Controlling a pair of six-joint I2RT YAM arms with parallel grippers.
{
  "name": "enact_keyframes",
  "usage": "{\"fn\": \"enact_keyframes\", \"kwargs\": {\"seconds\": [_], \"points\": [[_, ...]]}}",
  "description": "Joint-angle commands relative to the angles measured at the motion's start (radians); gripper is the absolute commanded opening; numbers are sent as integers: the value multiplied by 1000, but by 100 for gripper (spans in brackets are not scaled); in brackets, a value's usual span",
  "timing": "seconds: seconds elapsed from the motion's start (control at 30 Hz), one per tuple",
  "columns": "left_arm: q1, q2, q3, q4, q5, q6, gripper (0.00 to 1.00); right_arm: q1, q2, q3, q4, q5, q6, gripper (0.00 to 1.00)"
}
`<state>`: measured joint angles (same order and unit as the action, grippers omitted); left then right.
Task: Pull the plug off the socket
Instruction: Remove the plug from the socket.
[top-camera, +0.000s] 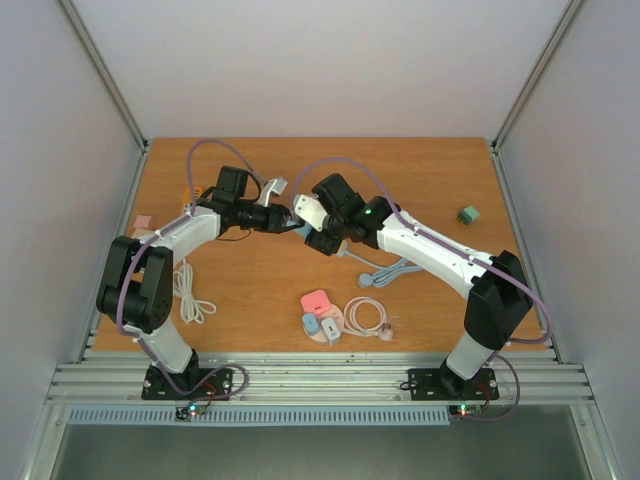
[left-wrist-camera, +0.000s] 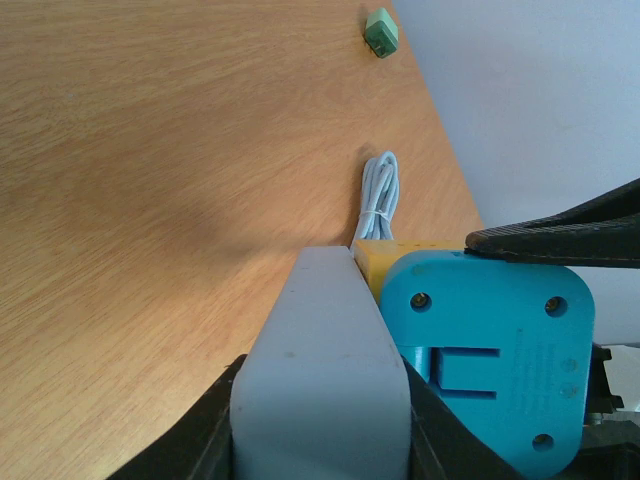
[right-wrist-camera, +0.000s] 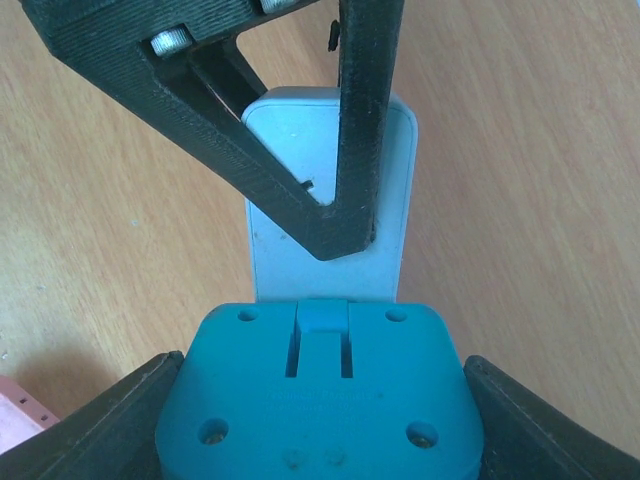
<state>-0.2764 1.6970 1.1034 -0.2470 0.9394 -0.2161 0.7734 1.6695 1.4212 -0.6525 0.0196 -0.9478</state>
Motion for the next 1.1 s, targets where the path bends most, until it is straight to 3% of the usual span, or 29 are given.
{"fn": "enact_keyframes", "kwargs": {"seconds": [0.0,0.27,0.77,1.07], "points": [[10,-16,-3,38,21,48,1,-16,-20,13,-52,-53,-17,52],[10,-18,-3,42,14,50,0,-48,-26,24,-80,-103,-11,52],[11,39,49,-42,-124,7,1,-31,-31,3,-30,10,-27,48],[12,33,46,-45,-103,36,0,-30,-43,-1,-28,6,-29,48]]}}
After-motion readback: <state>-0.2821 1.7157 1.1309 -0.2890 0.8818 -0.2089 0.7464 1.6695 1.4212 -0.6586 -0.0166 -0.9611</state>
